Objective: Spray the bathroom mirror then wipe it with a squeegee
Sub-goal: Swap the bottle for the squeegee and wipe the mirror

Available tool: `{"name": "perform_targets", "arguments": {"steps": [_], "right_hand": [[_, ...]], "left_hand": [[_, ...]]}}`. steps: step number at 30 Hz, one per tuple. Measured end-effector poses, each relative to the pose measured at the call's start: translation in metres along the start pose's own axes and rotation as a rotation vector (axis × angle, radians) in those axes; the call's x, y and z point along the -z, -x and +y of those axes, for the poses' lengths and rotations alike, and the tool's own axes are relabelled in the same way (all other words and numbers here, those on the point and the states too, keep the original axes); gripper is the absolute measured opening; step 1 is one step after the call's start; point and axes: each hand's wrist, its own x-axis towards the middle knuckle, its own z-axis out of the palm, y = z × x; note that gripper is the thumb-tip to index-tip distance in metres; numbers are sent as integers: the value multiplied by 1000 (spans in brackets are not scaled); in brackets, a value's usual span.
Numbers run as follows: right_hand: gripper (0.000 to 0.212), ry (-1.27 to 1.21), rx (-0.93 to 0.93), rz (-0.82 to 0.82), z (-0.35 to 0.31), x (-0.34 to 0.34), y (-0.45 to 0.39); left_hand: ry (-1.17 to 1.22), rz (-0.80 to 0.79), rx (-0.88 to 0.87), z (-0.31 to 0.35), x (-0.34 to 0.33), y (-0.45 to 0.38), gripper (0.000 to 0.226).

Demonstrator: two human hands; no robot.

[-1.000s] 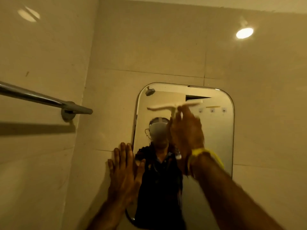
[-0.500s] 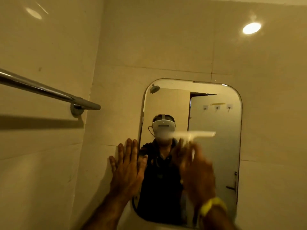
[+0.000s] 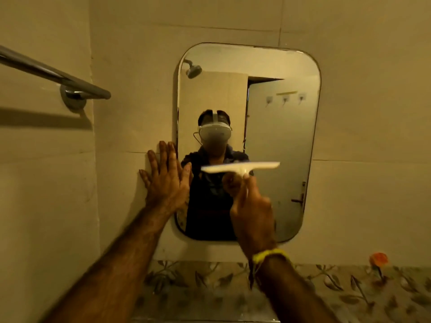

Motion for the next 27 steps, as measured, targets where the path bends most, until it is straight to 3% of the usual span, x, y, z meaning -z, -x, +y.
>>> {"name": "perform_targets", "arguments": {"steps": [2, 7, 9, 14, 16, 20, 22, 24, 27], "right_hand": [[32, -36, -10, -8, 1, 2, 5], [20, -127, -85, 168, -35, 32, -128], [23, -88, -65, 222, -42, 33, -138], [31, -25, -51, 128, 3, 7, -18], [33, 29, -130, 19, 32, 0, 43], [19, 55, -359, -267, 78, -1, 114], [19, -45, -382, -238, 86, 8, 118], [20, -89, -311, -105, 83, 24, 109], [18, -138, -266, -20, 79, 55, 98]], "left_hand": [[21, -28, -10, 0, 6, 1, 74], [8, -84, 27, 7, 15, 6, 76], [5, -121, 57, 12, 17, 9, 77], [-30, -217, 25, 2, 10, 43, 79], [-119, -246, -21, -10, 2, 62, 80], [-84, -261, 47, -13, -10, 99, 80], [-97, -212, 38, -6, -17, 120, 80], [-99, -126, -4, 6, -22, 143, 78], [-19, -117, -105, 37, -32, 185, 75]]}}
